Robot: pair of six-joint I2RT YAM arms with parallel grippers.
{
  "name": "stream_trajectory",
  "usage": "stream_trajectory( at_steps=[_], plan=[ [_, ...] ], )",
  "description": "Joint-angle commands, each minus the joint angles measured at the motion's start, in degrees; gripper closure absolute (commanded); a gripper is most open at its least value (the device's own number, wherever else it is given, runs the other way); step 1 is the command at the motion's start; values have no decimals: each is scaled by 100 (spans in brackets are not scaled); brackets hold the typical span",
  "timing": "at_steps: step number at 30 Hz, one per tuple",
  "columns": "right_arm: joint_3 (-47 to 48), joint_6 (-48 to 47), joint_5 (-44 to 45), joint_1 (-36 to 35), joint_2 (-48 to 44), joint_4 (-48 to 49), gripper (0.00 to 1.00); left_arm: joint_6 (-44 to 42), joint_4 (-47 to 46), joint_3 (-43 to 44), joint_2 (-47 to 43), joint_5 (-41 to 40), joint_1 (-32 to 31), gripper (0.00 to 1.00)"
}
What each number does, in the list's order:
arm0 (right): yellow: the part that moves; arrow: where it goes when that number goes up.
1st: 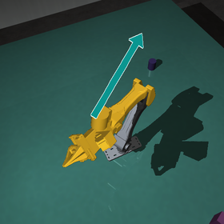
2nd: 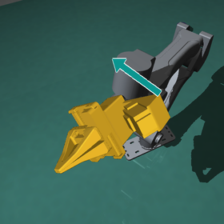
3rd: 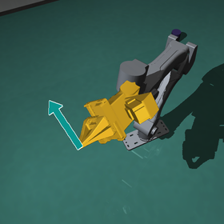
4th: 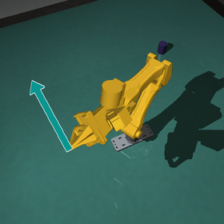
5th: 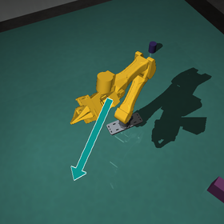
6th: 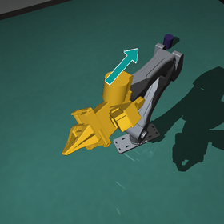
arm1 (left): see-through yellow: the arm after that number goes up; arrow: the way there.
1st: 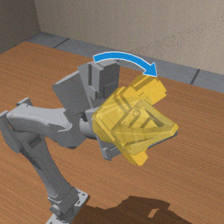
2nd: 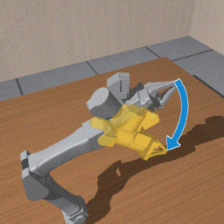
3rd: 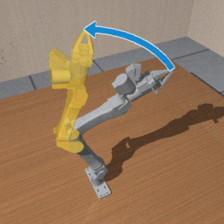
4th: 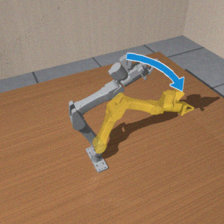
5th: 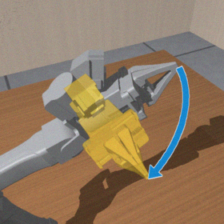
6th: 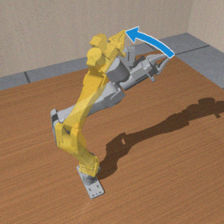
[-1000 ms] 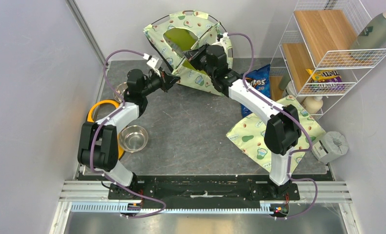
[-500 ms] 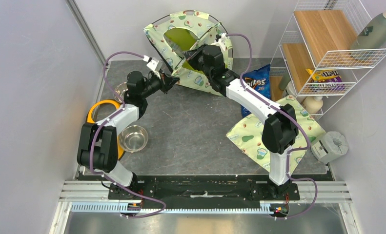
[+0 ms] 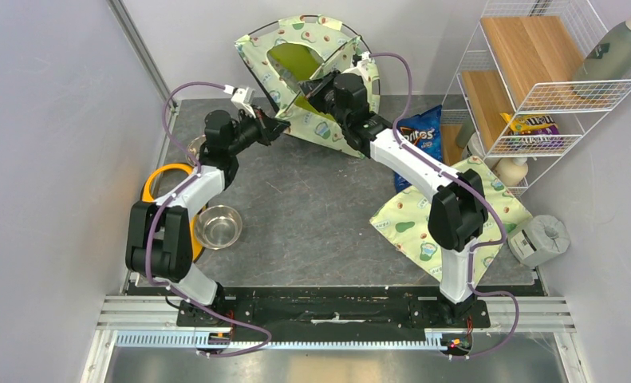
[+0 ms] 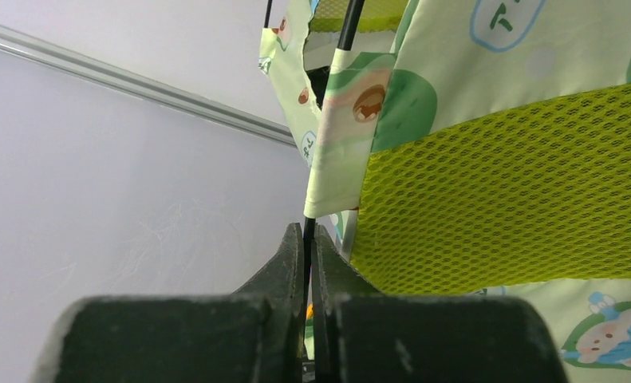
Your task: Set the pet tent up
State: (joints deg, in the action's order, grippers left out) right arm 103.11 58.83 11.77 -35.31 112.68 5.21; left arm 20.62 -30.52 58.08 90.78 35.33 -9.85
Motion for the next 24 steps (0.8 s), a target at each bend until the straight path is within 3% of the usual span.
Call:
stream_trajectory(
  at_steps=[1, 7, 24],
  plan=[
    [-216, -512, 621, 489, 89, 475, 100, 1518, 982, 265, -386, -520, 63, 98],
    [-455, -846, 565, 113, 78, 574, 100, 1829, 1516, 705, -460, -773, -70, 98],
    [-323, -1568, 417, -626, 333, 407, 100, 2587, 1507, 985, -277, -884, -88, 98]
  ],
)
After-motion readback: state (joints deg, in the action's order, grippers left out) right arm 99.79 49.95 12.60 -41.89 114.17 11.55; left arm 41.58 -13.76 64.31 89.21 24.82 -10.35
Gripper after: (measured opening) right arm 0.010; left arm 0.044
